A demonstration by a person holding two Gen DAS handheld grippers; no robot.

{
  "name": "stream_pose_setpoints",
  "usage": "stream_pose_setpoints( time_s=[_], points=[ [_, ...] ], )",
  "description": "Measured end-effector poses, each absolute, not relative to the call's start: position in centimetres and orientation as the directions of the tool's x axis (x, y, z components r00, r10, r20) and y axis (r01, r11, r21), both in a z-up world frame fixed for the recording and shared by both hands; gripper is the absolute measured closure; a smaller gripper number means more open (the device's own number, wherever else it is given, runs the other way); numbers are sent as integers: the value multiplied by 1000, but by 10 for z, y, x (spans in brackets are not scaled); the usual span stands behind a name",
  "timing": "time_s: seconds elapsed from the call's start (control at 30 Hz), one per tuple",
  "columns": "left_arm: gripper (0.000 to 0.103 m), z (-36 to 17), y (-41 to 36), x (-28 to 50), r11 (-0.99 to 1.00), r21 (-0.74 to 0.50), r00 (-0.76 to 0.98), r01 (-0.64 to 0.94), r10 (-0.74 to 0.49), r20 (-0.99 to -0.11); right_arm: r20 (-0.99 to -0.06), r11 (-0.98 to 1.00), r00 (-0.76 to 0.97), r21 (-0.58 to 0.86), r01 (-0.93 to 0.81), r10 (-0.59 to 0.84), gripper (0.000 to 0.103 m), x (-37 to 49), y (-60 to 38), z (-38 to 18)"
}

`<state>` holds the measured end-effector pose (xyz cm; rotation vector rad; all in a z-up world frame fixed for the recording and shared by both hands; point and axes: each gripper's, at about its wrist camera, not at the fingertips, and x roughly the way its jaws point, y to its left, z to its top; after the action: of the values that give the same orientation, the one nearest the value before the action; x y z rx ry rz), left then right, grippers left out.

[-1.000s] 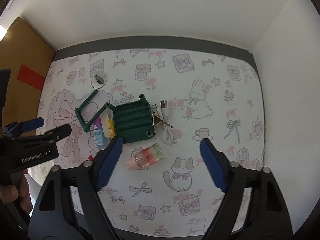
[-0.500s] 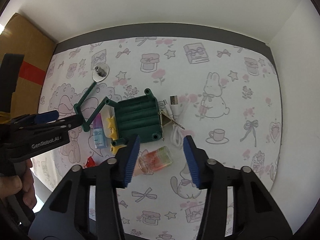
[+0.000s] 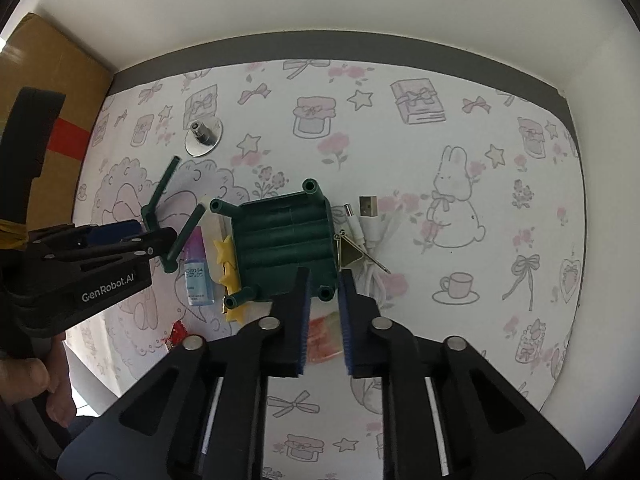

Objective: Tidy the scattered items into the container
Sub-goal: 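Close the left gripper on a leg of the green toy chair, then lift the green chair with the left gripper and carry it over the box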

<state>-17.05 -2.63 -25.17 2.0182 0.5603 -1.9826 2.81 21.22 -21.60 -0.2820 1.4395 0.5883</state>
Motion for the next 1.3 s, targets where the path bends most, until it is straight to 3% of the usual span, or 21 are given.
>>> stream_pose_setpoints(
  time_s=[0.3, 1.07, 1.3],
  points=[
    [95, -261, -26, -161, -897, -119, -7, 425, 128, -992, -979, 820, 15, 163, -549, 204, 95, 28, 211, -214],
    [96, -205, 3, -120, -931, -166, -131, 323, 130, -983, -962, 791, 55, 185, -583, 266, 95, 1, 198, -169],
    [96, -175, -26, -106, -950, -176, -166, 257, 136, -977, -955, 790, 83, 186, -584, 286, 95, -7, 194, -149]
  ],
)
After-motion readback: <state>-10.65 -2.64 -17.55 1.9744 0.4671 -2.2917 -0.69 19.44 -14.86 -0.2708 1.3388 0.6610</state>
